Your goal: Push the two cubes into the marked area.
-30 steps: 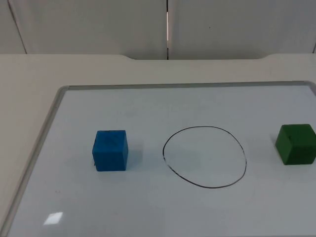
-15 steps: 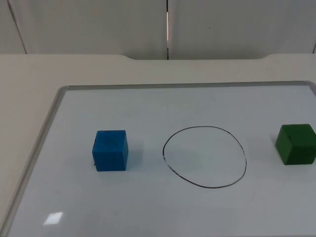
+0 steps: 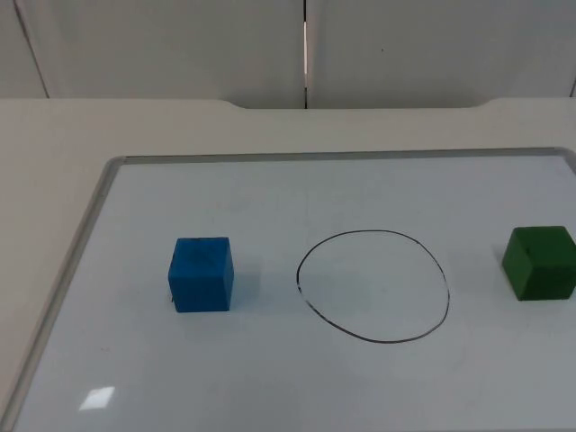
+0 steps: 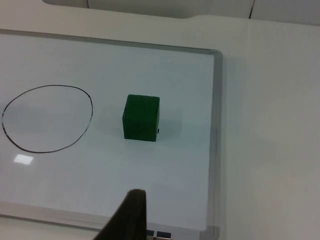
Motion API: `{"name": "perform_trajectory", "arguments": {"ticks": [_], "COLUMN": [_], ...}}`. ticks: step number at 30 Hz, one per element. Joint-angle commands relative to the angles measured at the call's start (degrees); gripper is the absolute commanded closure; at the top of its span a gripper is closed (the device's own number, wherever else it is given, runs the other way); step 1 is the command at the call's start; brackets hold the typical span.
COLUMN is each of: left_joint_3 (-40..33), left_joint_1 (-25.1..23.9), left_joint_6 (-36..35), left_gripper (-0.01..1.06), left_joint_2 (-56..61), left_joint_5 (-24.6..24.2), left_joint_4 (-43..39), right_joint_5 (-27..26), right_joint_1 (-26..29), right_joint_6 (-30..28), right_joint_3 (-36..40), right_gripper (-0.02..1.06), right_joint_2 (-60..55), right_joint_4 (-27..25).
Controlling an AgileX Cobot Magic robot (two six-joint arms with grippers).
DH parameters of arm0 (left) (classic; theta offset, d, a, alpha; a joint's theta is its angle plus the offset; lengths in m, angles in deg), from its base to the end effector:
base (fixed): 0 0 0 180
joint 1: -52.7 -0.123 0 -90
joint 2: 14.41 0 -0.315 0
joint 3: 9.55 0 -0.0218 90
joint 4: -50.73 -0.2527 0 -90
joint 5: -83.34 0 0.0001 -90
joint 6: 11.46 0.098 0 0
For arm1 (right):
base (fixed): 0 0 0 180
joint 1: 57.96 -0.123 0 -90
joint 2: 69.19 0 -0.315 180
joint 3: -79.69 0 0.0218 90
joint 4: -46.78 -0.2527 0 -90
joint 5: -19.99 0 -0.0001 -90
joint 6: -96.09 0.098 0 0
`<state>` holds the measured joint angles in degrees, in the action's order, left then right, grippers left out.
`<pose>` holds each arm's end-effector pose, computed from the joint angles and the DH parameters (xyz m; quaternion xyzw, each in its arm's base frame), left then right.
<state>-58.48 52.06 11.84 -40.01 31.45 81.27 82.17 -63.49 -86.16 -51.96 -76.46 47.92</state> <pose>0.0300 -0.0389 0.2996 0.1185 0.8545 -0.1625 0.4789 -0.0293 -0.0046 0.2778 -0.0575 0.8543 0.0049 0.5166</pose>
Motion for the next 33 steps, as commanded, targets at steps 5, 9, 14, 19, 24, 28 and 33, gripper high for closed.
{"name": "perform_trajectory", "arguments": {"ticks": [5, 9, 14, 19, 24, 28, 33], "left_joint_3": [0.5, 0.5, 0.5, 0.5, 0.5, 0.5, 0.5], "left_joint_1": [-0.1, -0.1, -0.1, -0.1, -0.1, 0.0, 0.0], "left_joint_6": [12.5, 17.2, 21.4, 23.4, 27.0, 31.8, 36.0], "left_gripper": [0.9, 0.92, 0.93, 1.05, 1.05, 1.05, 1.05], "left_joint_2": [-5.3, -9.5, -15.7, -22.6, -29.2, -34.6, -42.6], "left_joint_5": [1.9, 2.2, 5.5, 8.7, 10.7, 12.2, 15.3], "left_joint_4": [13.6, 17.0, 20.6, 22.5, 26.7, 31.6, 37.1], "right_joint_5": [-0.4, -0.4, -0.4, -0.4, -0.4, -0.4, -0.4], "right_joint_1": [0.3, 0.3, 0.3, 0.3, 0.3, 0.3, 0.3], "right_joint_6": [0.0, 0.0, 0.0, 0.0, 0.0, 0.0, 0.0], "right_joint_3": [0.0, 0.0, 0.0, 0.0, 0.0, 0.0, 0.0], "right_gripper": [-0.01, -0.01, -0.01, -0.01, -0.01, -0.01, -0.01], "right_joint_2": [0.2, 0.2, 0.2, 0.2, 0.2, 0.2, 0.2], "right_joint_4": [0.0, 0.0, 0.0, 0.0, 0.0, 0.0, 0.0]}}
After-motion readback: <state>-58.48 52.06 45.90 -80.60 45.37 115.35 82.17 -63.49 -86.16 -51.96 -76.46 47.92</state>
